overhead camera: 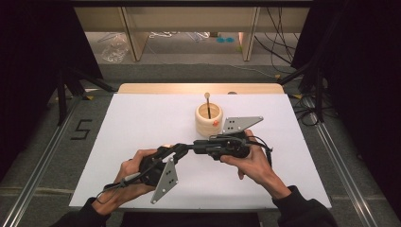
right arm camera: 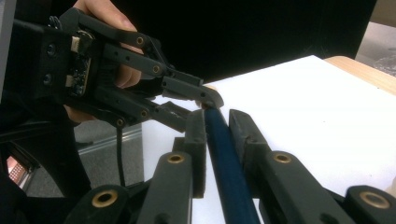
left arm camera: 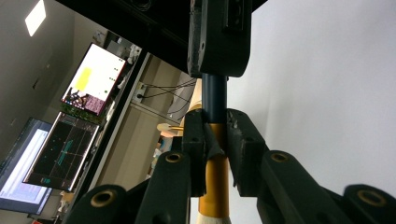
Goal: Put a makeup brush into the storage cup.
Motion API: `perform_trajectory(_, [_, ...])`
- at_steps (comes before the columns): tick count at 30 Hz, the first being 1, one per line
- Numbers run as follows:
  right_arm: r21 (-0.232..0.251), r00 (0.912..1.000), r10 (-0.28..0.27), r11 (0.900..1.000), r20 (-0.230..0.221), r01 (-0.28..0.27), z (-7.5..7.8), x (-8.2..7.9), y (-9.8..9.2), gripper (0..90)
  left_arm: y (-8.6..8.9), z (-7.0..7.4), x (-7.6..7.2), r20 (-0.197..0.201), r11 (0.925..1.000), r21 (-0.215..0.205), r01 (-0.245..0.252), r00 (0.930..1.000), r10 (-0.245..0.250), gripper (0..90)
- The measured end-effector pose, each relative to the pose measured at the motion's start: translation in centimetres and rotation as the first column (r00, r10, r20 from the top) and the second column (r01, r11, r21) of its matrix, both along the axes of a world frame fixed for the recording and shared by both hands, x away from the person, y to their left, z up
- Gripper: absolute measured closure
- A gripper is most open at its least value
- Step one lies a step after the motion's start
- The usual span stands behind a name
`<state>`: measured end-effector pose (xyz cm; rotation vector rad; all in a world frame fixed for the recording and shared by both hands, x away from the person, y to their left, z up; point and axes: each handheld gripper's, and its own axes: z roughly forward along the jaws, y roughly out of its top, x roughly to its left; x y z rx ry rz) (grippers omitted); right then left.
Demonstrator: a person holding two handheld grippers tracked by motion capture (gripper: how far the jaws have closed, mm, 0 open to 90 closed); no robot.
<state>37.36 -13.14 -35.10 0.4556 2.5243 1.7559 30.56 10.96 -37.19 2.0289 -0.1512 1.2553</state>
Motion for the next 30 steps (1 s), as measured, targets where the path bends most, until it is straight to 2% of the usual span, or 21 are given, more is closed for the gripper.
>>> perform_trajectory(6, [-0.011, 0.9999, -0.002, 1.0, -0.012, 0.002, 0.06, -0.16, 0.08, 78.9, -0.04, 0.0, 0.13, 0.003, 1.0, 0.002, 0.0, 1.0, 0.0, 78.2])
perform_trajectory(7, [-0.007, 1.0, -0.004, 1.0, 0.006, 0.004, 0.04, -0.09, 0.09, 78.9, -0.04, -0.03, 0.15, 0.0, 1.0, 0.001, 0.001, 1.0, -0.001, 78.2])
perform_trajectory(8, [-0.002, 1.0, 0.001, 1.0, 0.006, -0.001, 0.02, -0.07, 0.13, 78.9, -0.04, 0.0, 0.18, 0.004, 1.0, 0.003, 0.001, 1.0, -0.001, 78.2])
perform_trajectory(9, [-0.005, 1.0, 0.0, 1.0, 0.008, 0.0, 0.02, -0.07, 0.13, 78.9, -0.05, -0.06, 0.2, -0.014, 1.0, -0.004, 0.0, 0.9999, -0.001, 78.2])
perform_trajectory(10, [-0.014, 0.9999, -0.005, 1.0, 0.011, 0.005, 0.05, -0.11, 0.1, 78.9, -0.02, 0.02, 0.26, -0.006, 1.0, 0.001, 0.003, 1.0, -0.003, 78.2])
perform_trajectory(11, [-0.013, 0.9999, -0.008, 1.0, 0.014, 0.008, 0.05, -0.11, 0.12, 78.9, -0.03, -0.08, 0.26, -0.019, 0.9999, -0.011, 0.002, 0.9998, -0.002, 78.2])
perform_trajectory(13, [-0.014, 0.9998, -0.004, 1.0, 0.021, 0.004, 0.06, -0.12, 0.16, 78.9, -0.03, -0.05, 0.25, -0.011, 1.0, -0.007, 0.001, 0.9999, -0.001, 78.2])
perform_trajectory(14, [-0.013, 0.9997, -0.004, 1.0, 0.023, 0.004, 0.08, -0.13, 0.17, 78.9, -0.03, 0.0, 0.22, 0.007, 1.0, 0.001, -0.001, 1.0, 0.001, 78.2])
perform_trajectory(16, [-0.02, 0.9999, -0.002, 1.0, 0.016, 0.002, 0.15, -0.19, 0.17, 78.8, -0.06, -0.18, 0.09, -0.001, 1.0, 0.006, -0.004, 1.0, 0.004, 78.3])
perform_trajectory(18, [-0.017, 0.9999, 0.003, 1.0, 0.015, -0.003, 0.14, -0.13, 0.14, 78.8, -0.09, -0.24, 0.02, 0.009, 0.9999, 0.011, -0.004, 1.0, 0.004, 78.3])
perform_trajectory(21, [-0.034, 1.0, 0.0, 0.999, -0.004, 0.0, 0.2, -0.24, 0.15, 78.7, -0.16, -0.32, -0.02, 0.013, 0.9998, 0.019, -0.002, 0.9999, 0.002, 78.3])
perform_trajectory(22, [-0.037, 1.0, 0.001, 0.999, 0.009, -0.001, 0.21, -0.17, 0.15, 78.6, -0.19, -0.4, -0.06, 0.011, 0.9997, 0.025, -0.002, 0.9999, 0.002, 78.3])
perform_trajectory(27, [-0.071, 1.0, -0.001, 0.997, -0.003, 0.001, 0.45, -0.27, 0.27, 78.2, -0.31, -0.53, -0.18, 0.016, 0.999, 0.044, 0.003, 0.9999, -0.004, 78.4])
perform_trajectory(28, [-0.094, 0.9999, 0.008, 0.996, -0.007, -0.008, 0.6, -0.24, 0.22, 78.3, -0.32, -0.53, -0.22, 0.022, 0.9986, 0.053, 0.001, 0.9998, -0.002, 78.3])
perform_trajectory(30, [-0.096, 0.9999, 0.008, 0.995, -0.012, -0.009, 0.77, -0.25, 0.22, 77.9, -0.29, -0.52, -0.2, 0.02, 0.9985, 0.056, 0.003, 0.9998, -0.004, 78.3])
